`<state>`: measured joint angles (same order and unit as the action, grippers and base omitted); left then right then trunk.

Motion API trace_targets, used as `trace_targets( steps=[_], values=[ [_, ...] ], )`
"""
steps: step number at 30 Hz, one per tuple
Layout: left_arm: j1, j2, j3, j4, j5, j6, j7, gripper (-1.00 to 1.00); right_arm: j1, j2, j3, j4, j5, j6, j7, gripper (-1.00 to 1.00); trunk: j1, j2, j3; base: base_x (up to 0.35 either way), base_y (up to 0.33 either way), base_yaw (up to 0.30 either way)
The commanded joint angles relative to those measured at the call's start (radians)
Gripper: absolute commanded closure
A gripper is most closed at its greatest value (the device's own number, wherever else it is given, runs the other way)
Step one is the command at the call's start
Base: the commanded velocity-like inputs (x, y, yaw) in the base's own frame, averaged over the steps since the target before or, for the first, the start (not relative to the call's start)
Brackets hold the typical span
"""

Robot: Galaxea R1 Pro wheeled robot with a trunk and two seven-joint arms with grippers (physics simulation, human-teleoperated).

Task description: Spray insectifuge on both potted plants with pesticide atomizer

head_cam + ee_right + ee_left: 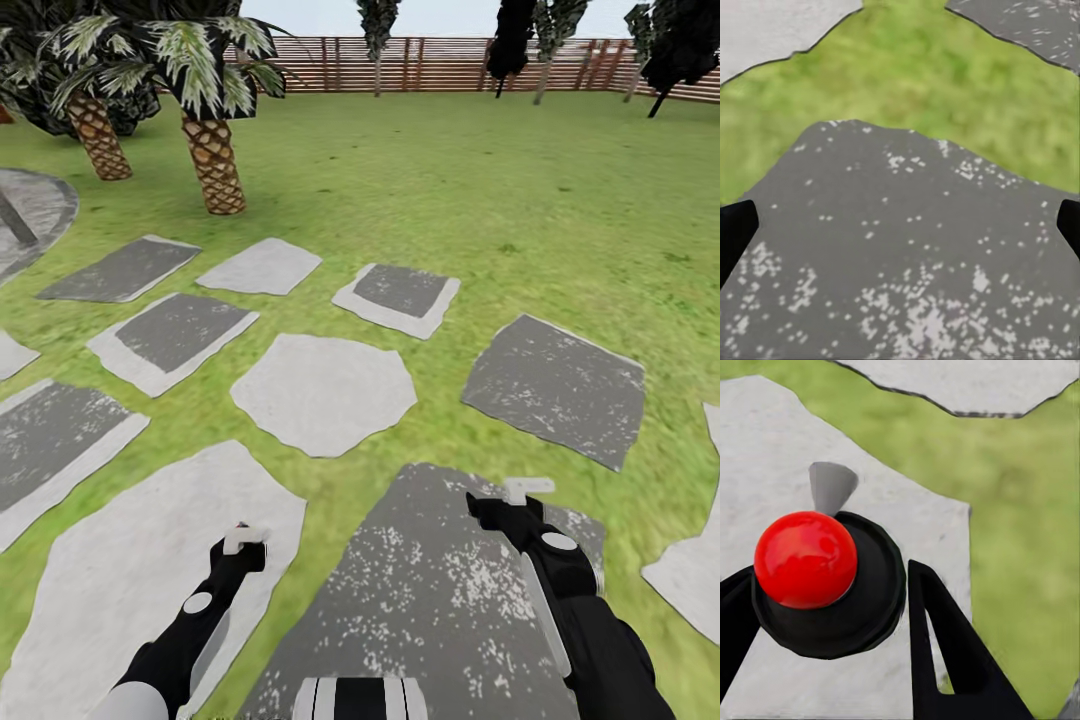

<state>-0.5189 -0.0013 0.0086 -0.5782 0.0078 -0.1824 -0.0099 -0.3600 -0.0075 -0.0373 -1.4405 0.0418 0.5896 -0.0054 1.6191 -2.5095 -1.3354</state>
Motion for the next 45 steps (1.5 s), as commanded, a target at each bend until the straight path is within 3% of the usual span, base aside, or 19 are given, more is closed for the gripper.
trace_targets(
  steps=[1,45],
  values=[
    [-0.001,0.0,0.001,0.0,0.001,-0.003,-0.001,1.0,0.0,0.0,0.0,-0.001,0.004,0.006,-0.001,-1.0,0.0,0.0,-0.001,0.0,0.0,0.262],
    [0.0,0.0,0.001,0.0,0.001,-0.003,0.001,1.0,0.0,0.003,-0.001,-0.001,0.001,0.005,0.002,-1.0,0.0,0.0,-0.001,0.0,0.0,0.263]
  ],
)
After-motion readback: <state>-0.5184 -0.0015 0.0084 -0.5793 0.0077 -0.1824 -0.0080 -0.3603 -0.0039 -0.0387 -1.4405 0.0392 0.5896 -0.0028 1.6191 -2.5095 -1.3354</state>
